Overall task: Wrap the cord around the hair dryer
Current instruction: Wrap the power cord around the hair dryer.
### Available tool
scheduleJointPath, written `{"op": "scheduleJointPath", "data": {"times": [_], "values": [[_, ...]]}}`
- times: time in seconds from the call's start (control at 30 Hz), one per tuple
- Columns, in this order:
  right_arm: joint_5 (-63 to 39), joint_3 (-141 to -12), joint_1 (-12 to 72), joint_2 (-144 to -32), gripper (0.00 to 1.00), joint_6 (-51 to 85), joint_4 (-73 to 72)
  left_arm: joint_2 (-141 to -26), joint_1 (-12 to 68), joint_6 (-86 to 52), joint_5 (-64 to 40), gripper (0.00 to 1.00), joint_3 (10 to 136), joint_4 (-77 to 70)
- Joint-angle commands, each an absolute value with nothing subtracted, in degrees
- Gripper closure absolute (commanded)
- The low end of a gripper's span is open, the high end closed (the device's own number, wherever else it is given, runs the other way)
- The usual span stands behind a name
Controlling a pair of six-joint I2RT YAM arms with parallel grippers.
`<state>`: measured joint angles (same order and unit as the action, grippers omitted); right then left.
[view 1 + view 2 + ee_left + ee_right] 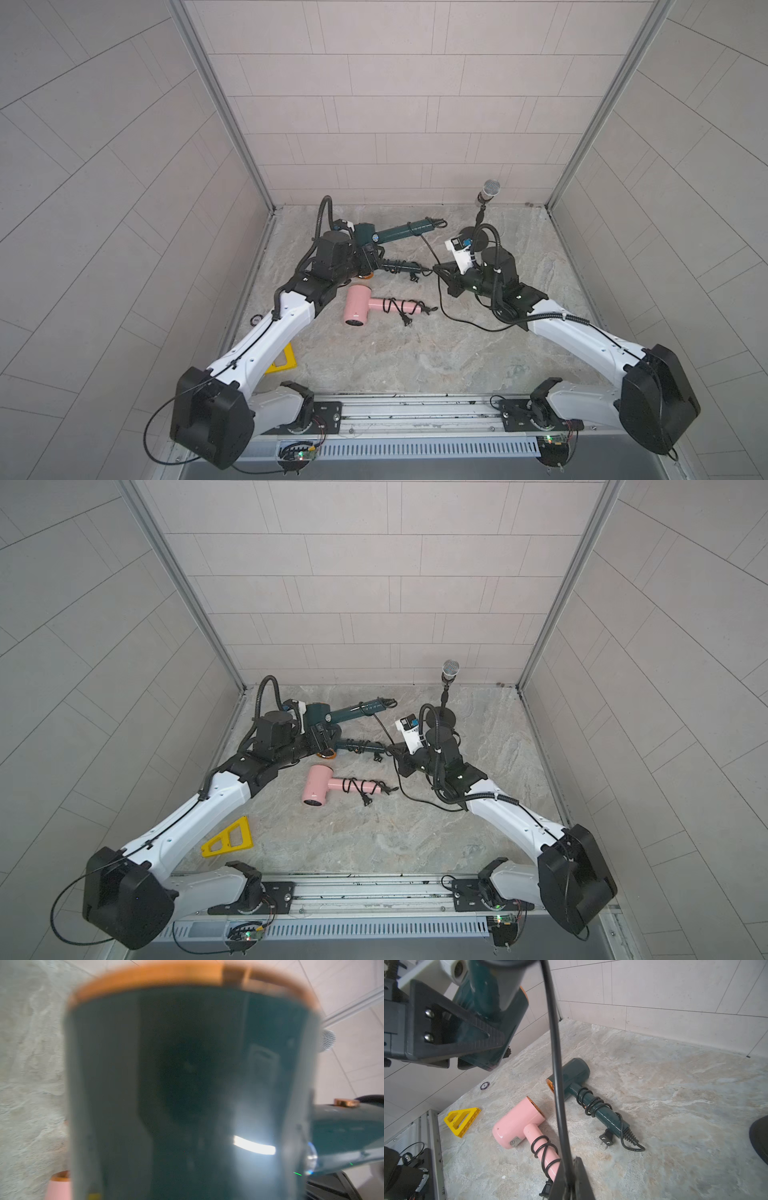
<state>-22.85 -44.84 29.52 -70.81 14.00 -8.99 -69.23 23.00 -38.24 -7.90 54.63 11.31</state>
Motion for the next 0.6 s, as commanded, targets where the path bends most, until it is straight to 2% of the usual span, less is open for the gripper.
{"op": "scheduleJointPath", "data": {"times": [0.0,0.17,0.3,0.43,0.57], "values": [[-13.39,-47.05,32.38,-70.69,1.00,13.01,-1.09,-68.99,25.16,-35.99,12.93,1.00,58.16,15.26],[-4.29,-59.55,37.13,-73.81,0.99,5.85,17.89,-70.79,30.41,-28.70,29.38,1.00,61.65,25.01],[-2.04,-71.16,39.09,-79.51,0.98,2.25,34.17,-72.46,32.56,-24.74,36.69,1.00,63.24,28.49],[-1.54,-80.74,39.64,-83.67,0.99,-2.26,45.45,-74.92,33.75,-19.95,39.39,1.00,65.65,32.56],[0.02,-88.48,39.64,-86.68,0.99,-10.42,54.09,-77.74,34.66,-12.40,36.40,1.00,69.17,38.16]]}}
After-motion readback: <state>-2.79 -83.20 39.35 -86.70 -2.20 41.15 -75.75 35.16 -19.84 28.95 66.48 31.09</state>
